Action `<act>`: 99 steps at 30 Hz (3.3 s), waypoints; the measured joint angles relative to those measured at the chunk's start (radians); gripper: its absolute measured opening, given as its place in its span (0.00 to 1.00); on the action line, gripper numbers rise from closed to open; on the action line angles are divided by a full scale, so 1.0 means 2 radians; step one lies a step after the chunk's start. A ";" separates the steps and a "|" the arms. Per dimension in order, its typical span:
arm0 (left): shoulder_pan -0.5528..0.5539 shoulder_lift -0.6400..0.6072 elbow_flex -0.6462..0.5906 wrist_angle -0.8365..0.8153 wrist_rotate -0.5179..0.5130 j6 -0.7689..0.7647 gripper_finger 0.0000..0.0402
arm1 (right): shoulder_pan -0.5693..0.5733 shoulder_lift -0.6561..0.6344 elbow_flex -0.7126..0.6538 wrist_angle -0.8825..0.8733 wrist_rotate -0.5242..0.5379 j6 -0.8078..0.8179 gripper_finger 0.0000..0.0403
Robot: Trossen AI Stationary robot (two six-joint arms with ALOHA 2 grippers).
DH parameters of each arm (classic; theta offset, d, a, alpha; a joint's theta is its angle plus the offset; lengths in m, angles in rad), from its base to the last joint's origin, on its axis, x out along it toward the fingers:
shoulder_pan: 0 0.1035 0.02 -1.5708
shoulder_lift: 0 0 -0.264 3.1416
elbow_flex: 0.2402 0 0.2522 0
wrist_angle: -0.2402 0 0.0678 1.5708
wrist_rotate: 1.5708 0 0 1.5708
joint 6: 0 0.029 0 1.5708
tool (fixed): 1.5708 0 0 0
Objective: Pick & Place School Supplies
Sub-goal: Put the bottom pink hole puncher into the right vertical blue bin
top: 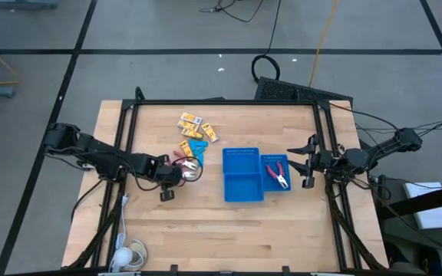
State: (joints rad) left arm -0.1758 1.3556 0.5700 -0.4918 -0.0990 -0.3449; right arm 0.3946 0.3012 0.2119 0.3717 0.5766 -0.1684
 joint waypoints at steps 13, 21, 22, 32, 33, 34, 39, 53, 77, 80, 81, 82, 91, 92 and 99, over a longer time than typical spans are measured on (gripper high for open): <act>-0.003 -0.041 0.106 0.024 -0.002 -0.008 0.11 | 0.000 0.010 0.000 -0.011 0.015 -0.027 0.40; 0.001 -0.020 0.137 0.135 0.004 0.093 0.11 | -0.001 0.135 0.000 0.075 0.046 -0.098 0.37; 0.004 -0.019 0.138 0.145 0.006 0.098 0.11 | -0.001 0.155 0.000 0.098 0.053 -0.108 0.36; 0.026 -0.016 0.139 0.167 0.044 0.089 0.11 | -0.013 0.274 0.010 0.212 0.065 -0.158 0.36; 0.030 -0.016 0.139 0.177 0.054 0.075 0.11 | -0.016 0.284 0.015 0.206 0.065 -0.158 0.36; 0.035 -0.016 0.139 0.187 0.064 0.055 0.11 | -0.020 0.295 0.021 0.203 0.065 -0.158 0.36; 0.064 -0.008 0.139 0.220 0.135 -0.017 0.13 | -0.032 0.367 0.059 0.204 0.063 -0.146 0.45; 0.079 0.035 0.138 0.252 0.265 -0.016 0.13 | -0.034 0.567 0.221 0.192 -0.055 -0.147 0.61; 0.080 0.057 0.139 0.245 0.290 -0.026 0.13 | -0.045 0.617 0.249 0.178 -0.120 -0.159 0.43; 0.080 0.056 0.139 0.248 0.290 -0.026 0.14 | -0.047 0.617 0.249 0.178 -0.120 -0.158 0.41; 0.080 0.056 0.139 0.247 0.290 -0.026 0.14 | -0.048 0.617 0.249 0.178 -0.120 -0.159 0.40; 0.080 0.056 0.139 0.247 0.290 -0.026 0.13 | -0.049 0.617 0.249 0.178 -0.120 -0.159 0.40; 0.080 0.056 0.139 0.252 0.291 -0.027 0.13 | -0.058 0.617 0.249 0.171 -0.121 -0.164 0.31; 0.080 0.056 0.139 0.251 0.291 -0.027 0.14 | -0.058 0.617 0.249 0.171 -0.121 -0.168 0.30; 0.080 0.056 0.139 0.252 0.296 -0.025 0.11 | -0.058 0.617 0.249 0.181 -0.145 -0.174 0.20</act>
State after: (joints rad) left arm -0.0161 1.4685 0.8482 0.0112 0.4938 -0.3958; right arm 0.2794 1.5360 0.7090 0.7334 0.2863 -0.5171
